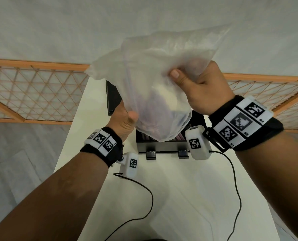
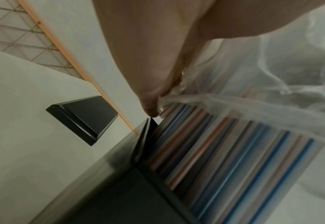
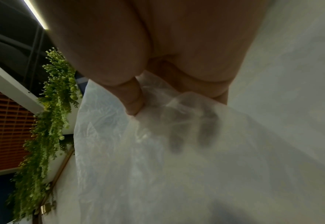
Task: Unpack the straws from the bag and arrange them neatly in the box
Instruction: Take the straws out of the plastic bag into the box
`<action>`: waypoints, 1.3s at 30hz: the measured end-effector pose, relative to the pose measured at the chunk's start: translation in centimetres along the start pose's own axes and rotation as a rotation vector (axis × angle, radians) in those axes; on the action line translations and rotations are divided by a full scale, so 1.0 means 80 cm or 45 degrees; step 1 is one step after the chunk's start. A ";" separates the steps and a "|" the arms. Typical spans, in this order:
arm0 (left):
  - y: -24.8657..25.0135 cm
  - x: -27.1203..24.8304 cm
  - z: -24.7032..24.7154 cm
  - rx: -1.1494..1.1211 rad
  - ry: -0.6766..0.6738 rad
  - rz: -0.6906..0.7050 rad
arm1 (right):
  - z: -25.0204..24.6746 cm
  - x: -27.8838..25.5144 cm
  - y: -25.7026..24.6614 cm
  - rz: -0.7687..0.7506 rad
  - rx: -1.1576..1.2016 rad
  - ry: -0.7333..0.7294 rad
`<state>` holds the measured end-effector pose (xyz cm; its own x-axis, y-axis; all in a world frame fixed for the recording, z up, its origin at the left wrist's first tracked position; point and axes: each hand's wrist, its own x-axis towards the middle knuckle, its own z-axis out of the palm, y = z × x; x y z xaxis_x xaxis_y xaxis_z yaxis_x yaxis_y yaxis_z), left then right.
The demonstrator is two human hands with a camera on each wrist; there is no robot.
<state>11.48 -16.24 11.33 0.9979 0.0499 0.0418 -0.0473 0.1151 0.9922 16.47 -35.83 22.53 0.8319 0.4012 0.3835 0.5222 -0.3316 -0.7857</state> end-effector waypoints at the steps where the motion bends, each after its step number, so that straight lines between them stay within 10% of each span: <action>1: 0.007 -0.002 0.004 -0.031 -0.029 -0.001 | 0.000 0.000 0.001 0.010 0.001 0.011; 39: -0.042 0.004 0.004 0.111 0.049 -0.093 | -0.056 -0.005 -0.033 -0.179 0.098 0.287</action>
<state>11.96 -16.97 8.02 0.9960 0.0828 -0.0341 0.0315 0.0329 0.9990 15.56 -38.97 26.65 0.7776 0.2358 0.5828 0.6267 -0.2169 -0.7485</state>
